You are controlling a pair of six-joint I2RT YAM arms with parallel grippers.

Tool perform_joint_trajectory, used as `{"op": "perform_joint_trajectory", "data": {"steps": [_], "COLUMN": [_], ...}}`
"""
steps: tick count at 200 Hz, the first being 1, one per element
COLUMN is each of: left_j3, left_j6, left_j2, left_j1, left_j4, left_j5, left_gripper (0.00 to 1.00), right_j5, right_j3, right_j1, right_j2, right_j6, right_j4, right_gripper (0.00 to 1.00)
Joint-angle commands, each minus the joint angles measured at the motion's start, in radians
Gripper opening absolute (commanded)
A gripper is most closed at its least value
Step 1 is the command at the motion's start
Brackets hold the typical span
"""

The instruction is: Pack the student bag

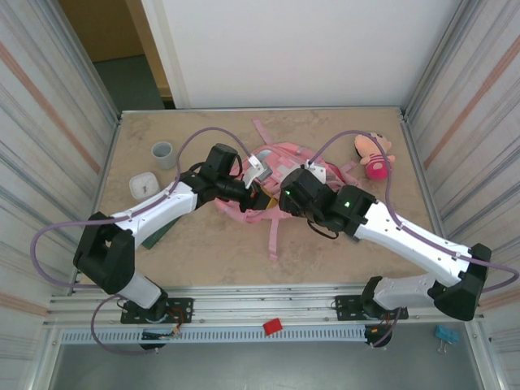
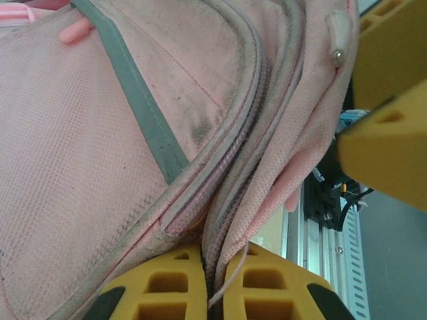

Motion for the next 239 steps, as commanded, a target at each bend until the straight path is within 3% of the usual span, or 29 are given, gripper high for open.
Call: {"op": "perform_joint_trajectory", "data": {"steps": [1,27,69,92,115,137,193,239], "left_j3": [0.026,0.029,0.033,0.034,0.035,0.038,0.027,-0.020], "left_j6": [-0.046,-0.042,-0.037,-0.034,-0.037,-0.040,-0.003,0.067], "left_j2": [-0.038,-0.042,-0.043,-0.043,-0.045,-0.049,-0.068,-0.087], "left_j1": [0.013,0.013,0.013,0.013,0.013,0.012,0.018,0.044], "left_j4": [0.004,0.007,0.009,0.005,0.010,0.012,-0.023,-0.054], "left_j5": [0.084,0.088,0.085,0.082,0.082,0.084,0.051,-0.009], "left_gripper": [0.00,0.00,0.00,0.00,0.00,0.00,0.00,0.00], "right_j5": [-0.018,-0.037,0.024,0.043,-0.002,-0.015,0.105,-0.041], "right_j3": [-0.024,-0.031,-0.007,0.001,-0.011,-0.015,0.040,-0.015], "right_j1": [-0.025,-0.028,-0.018,-0.011,-0.010,0.001,-0.004,-0.078], "right_j2": [0.012,0.018,0.056,0.064,0.068,0.086,0.090,-0.023], "right_j6": [-0.011,-0.022,0.005,0.018,-0.013,-0.022,0.000,-0.135], "right_j4": [0.076,0.092,-0.061,-0.102,-0.042,0.007,-0.198,-0.146], "right_gripper": [0.50,0.46,0.27,0.29,0.44,0.46,0.17,0.02]}}
